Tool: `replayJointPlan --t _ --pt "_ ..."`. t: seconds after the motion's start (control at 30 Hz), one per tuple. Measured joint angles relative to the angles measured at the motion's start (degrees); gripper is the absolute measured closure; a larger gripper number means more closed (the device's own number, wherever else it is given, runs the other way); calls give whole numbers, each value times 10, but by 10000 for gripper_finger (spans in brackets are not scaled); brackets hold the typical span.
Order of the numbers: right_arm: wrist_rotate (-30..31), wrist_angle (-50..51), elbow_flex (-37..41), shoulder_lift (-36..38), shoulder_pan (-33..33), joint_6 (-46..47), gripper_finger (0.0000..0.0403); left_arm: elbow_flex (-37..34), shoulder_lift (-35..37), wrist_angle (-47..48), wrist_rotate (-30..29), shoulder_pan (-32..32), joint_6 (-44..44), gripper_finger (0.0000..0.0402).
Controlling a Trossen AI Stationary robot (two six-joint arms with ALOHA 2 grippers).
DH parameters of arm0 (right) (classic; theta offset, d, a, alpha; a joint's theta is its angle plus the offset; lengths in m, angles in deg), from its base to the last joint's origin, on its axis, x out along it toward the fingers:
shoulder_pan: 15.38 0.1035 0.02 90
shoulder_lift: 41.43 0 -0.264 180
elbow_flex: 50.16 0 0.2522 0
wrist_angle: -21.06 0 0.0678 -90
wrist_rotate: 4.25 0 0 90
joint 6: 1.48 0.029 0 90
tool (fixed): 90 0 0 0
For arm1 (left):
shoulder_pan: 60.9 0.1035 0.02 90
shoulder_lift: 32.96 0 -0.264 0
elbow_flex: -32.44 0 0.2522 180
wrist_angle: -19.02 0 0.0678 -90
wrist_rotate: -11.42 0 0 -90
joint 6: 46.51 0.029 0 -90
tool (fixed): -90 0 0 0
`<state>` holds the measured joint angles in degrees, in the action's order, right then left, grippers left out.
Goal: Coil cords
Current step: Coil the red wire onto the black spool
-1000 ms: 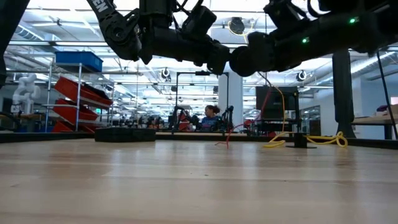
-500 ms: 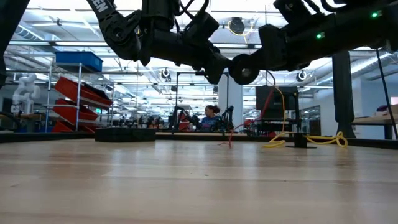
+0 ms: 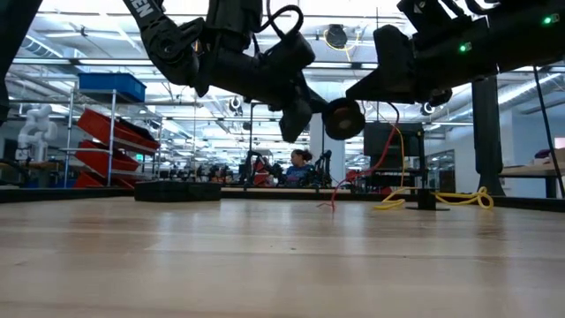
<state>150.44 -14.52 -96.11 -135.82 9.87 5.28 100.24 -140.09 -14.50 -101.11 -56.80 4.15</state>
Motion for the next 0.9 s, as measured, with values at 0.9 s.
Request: replayJointPlan --t 0.9 --pt "-102 188 -163 -36 -61 -20 403 0 0 1 0 13 -74 402"
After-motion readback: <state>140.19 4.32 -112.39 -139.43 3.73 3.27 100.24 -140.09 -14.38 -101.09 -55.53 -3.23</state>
